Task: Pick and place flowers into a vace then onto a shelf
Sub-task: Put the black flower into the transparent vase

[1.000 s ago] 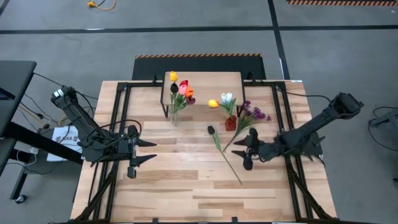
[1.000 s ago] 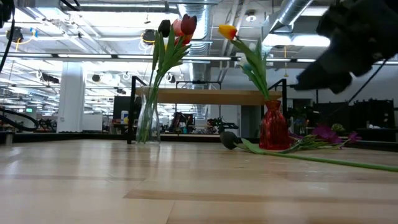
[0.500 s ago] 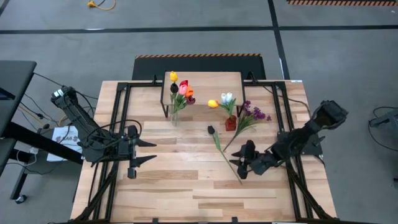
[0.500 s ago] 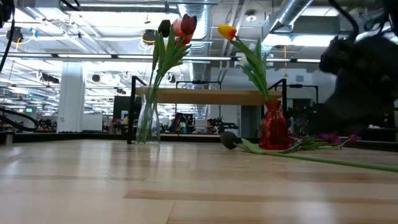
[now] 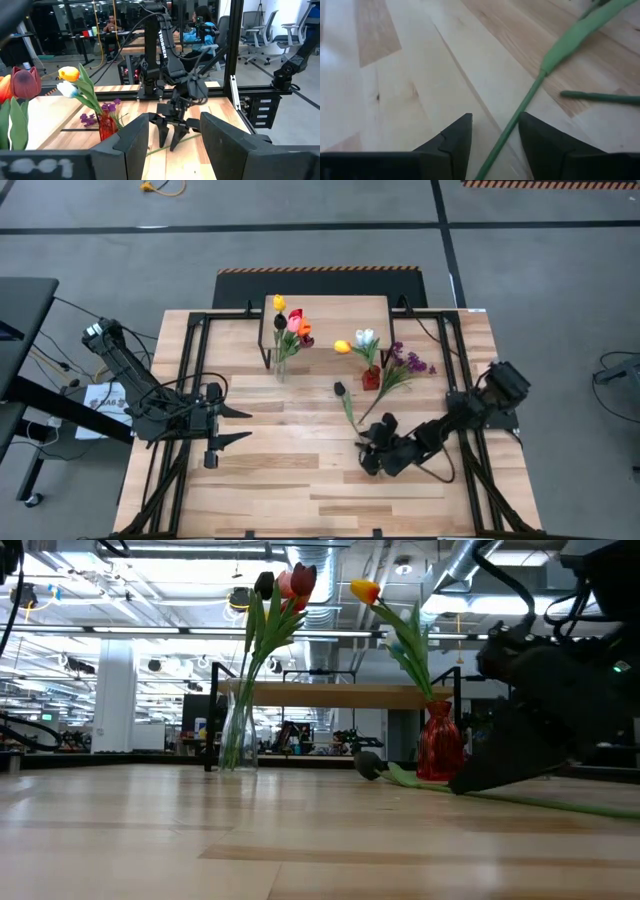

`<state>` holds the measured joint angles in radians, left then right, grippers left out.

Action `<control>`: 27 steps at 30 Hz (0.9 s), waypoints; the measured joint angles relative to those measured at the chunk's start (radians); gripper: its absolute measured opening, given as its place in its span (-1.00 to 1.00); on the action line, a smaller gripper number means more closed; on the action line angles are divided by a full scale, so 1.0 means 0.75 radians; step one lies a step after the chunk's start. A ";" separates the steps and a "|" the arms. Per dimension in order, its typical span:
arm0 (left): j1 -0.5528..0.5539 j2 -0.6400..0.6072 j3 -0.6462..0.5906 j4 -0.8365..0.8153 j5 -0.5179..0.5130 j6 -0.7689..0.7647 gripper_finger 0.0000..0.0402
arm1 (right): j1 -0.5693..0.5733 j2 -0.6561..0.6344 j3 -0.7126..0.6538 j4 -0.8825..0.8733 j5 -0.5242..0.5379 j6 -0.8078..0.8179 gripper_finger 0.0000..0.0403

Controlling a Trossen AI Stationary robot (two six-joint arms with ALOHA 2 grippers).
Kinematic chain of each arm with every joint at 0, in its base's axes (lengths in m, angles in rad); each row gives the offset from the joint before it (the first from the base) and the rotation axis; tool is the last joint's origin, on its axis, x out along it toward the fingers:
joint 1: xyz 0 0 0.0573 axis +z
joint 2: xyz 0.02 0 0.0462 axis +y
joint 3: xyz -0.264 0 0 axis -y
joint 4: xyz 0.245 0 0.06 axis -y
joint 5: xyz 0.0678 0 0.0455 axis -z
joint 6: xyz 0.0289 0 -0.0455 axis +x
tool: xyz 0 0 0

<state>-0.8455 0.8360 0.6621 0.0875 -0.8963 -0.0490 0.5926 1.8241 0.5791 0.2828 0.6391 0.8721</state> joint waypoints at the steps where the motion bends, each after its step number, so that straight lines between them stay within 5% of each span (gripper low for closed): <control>1: 0.000 0.000 0.000 0.000 0.000 0.000 -0.16 | 0.000 0.010 0.020 -0.040 0.008 0.012 -0.24; 11: 0.000 0.000 0.000 0.000 0.001 -0.034 -0.16 | -0.030 0.042 0.100 -0.261 0.040 0.094 -0.43; 18: 0.000 0.000 0.000 0.000 0.001 -0.040 -0.16 | -0.038 0.039 0.102 -0.344 0.056 0.238 -0.94; 27: 0.000 0.000 0.000 0.001 0.001 -0.064 -0.16 | 0.008 0.034 0.169 -0.423 0.073 0.100 -0.99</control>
<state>-0.8455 0.8360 0.6621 0.0879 -0.8955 -0.0967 0.5983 1.8494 0.7055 -0.0345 0.6936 0.9475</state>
